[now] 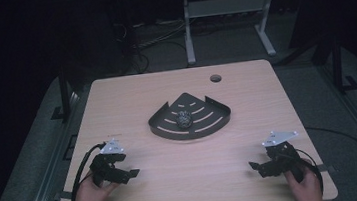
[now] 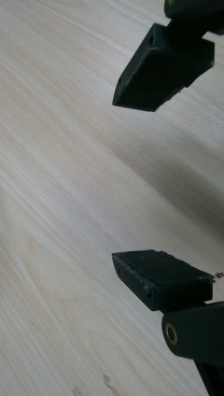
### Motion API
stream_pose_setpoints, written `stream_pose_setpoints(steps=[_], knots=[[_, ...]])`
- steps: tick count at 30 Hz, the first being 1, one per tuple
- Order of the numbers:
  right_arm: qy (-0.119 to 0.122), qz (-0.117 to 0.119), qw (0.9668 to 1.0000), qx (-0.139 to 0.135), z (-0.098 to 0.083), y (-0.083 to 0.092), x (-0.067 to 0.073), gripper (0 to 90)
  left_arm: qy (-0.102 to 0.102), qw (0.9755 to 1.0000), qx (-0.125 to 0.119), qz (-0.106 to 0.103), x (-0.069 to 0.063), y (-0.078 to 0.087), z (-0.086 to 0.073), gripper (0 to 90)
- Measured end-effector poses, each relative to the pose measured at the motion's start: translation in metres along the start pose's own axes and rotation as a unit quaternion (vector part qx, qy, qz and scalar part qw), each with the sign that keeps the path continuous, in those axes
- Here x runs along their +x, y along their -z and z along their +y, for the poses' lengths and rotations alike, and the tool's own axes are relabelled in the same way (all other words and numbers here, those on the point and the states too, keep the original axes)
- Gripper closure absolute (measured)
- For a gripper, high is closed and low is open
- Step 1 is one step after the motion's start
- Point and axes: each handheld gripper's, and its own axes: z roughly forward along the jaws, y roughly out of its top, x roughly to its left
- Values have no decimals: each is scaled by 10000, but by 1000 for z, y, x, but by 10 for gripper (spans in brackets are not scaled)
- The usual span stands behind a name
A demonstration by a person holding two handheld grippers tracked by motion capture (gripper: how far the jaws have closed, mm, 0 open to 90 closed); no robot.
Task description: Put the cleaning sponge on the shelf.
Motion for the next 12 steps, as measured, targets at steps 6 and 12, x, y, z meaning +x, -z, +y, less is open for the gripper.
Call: stream_pose_setpoints(steps=[6,12], knots=[[28,-42,10000,-21,-1,1,1,141,15,9999,50,118,-2,0,-9,199],[71,-74,9999,-138,-2,1,6,141,100,9998,25,140,-3,2,-15,196]])
